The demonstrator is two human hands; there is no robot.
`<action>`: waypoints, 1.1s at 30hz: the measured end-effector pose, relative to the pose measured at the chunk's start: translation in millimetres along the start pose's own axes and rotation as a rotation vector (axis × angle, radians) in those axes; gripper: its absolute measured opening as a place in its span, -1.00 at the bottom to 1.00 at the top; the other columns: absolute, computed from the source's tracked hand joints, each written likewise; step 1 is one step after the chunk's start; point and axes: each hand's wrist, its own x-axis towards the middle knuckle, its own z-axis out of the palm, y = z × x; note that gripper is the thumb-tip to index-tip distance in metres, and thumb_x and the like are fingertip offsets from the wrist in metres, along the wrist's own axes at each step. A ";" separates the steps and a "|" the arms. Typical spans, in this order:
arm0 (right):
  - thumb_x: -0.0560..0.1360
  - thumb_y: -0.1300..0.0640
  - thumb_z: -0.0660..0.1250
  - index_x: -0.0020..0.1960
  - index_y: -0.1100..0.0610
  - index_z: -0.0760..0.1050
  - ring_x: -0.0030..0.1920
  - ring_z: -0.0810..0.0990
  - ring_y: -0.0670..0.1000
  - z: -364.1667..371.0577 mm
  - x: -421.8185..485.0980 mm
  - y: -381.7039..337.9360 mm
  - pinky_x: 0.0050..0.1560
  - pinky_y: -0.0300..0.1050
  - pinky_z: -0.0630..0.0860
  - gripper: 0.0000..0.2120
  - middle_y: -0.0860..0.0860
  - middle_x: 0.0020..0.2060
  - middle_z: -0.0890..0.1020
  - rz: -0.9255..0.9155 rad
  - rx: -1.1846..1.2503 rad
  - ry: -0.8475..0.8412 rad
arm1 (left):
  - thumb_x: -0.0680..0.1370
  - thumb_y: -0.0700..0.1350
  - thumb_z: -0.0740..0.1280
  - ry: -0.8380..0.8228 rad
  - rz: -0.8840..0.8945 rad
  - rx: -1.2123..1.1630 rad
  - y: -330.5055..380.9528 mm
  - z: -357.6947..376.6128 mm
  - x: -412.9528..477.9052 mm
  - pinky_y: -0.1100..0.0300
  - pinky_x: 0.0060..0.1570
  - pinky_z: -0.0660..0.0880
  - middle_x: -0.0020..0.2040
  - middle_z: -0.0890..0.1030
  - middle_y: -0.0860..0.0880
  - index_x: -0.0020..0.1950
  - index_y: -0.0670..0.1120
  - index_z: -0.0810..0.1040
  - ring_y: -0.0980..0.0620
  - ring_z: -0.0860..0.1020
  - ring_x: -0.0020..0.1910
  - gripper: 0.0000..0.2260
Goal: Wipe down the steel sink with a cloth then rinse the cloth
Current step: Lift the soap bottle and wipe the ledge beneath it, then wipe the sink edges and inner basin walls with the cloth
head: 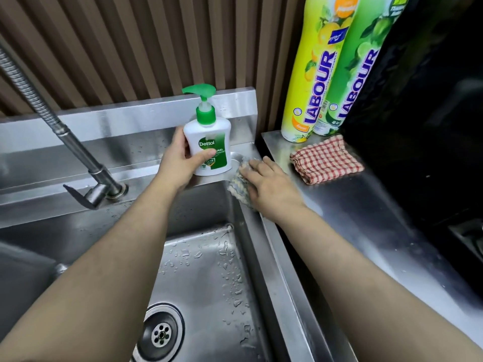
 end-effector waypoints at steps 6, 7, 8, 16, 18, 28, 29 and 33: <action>0.44 -0.12 0.11 0.21 0.07 0.55 0.28 0.47 0.24 -4.5 -107.2 -12.0 0.18 0.18 0.50 -0.52 0.10 0.23 0.56 -0.031 -0.054 0.063 | 0.36 -0.16 0.50 -0.007 0.003 -0.014 -2.6 1.9 -0.9 0.19 0.09 0.52 0.02 0.57 0.10 0.20 0.10 0.37 0.10 0.53 0.01 -0.49; 0.45 -0.11 0.11 0.21 0.07 0.56 0.28 0.48 0.24 -6.0 -122.3 -14.5 0.18 0.17 0.50 -0.54 0.10 0.23 0.57 -0.038 -0.053 0.077 | 0.39 -0.23 0.47 0.009 0.017 -0.026 -1.1 1.0 -3.7 0.31 0.04 0.50 0.04 0.53 0.07 0.25 0.02 0.34 0.15 0.50 0.00 -0.48; 0.46 -0.10 0.12 0.20 0.08 0.56 0.27 0.49 0.24 -6.7 -129.9 -16.2 0.18 0.18 0.50 -0.55 0.11 0.22 0.57 -0.037 -0.033 0.074 | 0.41 -0.26 0.45 0.052 0.042 -0.034 0.5 -1.8 -8.0 0.38 0.02 0.47 0.07 0.50 0.03 0.29 -0.04 0.31 0.20 0.47 0.00 -0.47; 0.63 -0.01 0.03 0.46 0.00 0.25 0.51 0.04 0.17 -1.3 -54.8 -25.8 0.45 0.04 0.07 -0.59 0.02 0.51 0.17 0.083 -0.076 -0.043 | 0.54 0.11 0.14 0.123 0.221 0.375 -21.6 -0.3 -93.9 -0.08 0.26 0.34 0.15 0.46 0.03 0.28 -0.06 0.42 -0.02 0.39 0.21 -0.60; 0.62 0.00 0.03 0.47 0.02 0.22 0.51 0.04 0.17 -1.8 -81.9 -25.7 0.48 0.05 0.07 -0.58 0.02 0.50 0.18 0.071 -0.090 -0.048 | 0.55 0.12 0.06 0.005 0.224 0.416 -18.0 9.5 -112.2 0.12 0.31 0.22 0.24 0.47 0.00 0.34 -0.07 0.41 0.06 0.34 0.27 -0.55; 0.49 0.04 0.19 0.32 0.08 0.45 0.38 0.37 0.16 -9.7 -307.0 -48.7 0.30 0.12 0.37 -0.59 0.04 0.37 0.43 0.084 -0.089 0.110 | 0.58 0.22 -0.25 -0.675 0.618 0.837 -19.4 64.9 -147.1 0.22 0.45 -0.18 0.49 0.02 0.14 0.50 0.00 0.00 0.19 -0.07 0.48 -0.45; 0.50 0.04 0.18 0.31 0.10 0.47 0.36 0.40 0.18 -8.6 -299.8 -48.1 0.29 0.11 0.41 -0.59 0.05 0.36 0.46 0.090 -0.087 0.121 | 0.58 0.21 -0.25 -0.680 0.628 0.860 -20.2 64.7 -147.9 0.24 0.44 -0.20 0.49 0.00 0.13 0.50 0.00 -0.01 0.20 -0.07 0.48 -0.46; 0.50 -0.05 0.10 0.30 0.12 0.49 0.34 0.43 0.20 -6.2 -263.7 -51.5 0.27 0.16 0.43 -0.54 0.08 0.33 0.49 0.156 -0.130 0.103 | 0.61 0.15 -0.17 -0.673 0.636 0.877 -22.3 64.9 -151.7 0.23 0.44 -0.21 0.50 0.00 0.12 0.51 -0.02 -0.02 0.18 -0.06 0.49 -0.50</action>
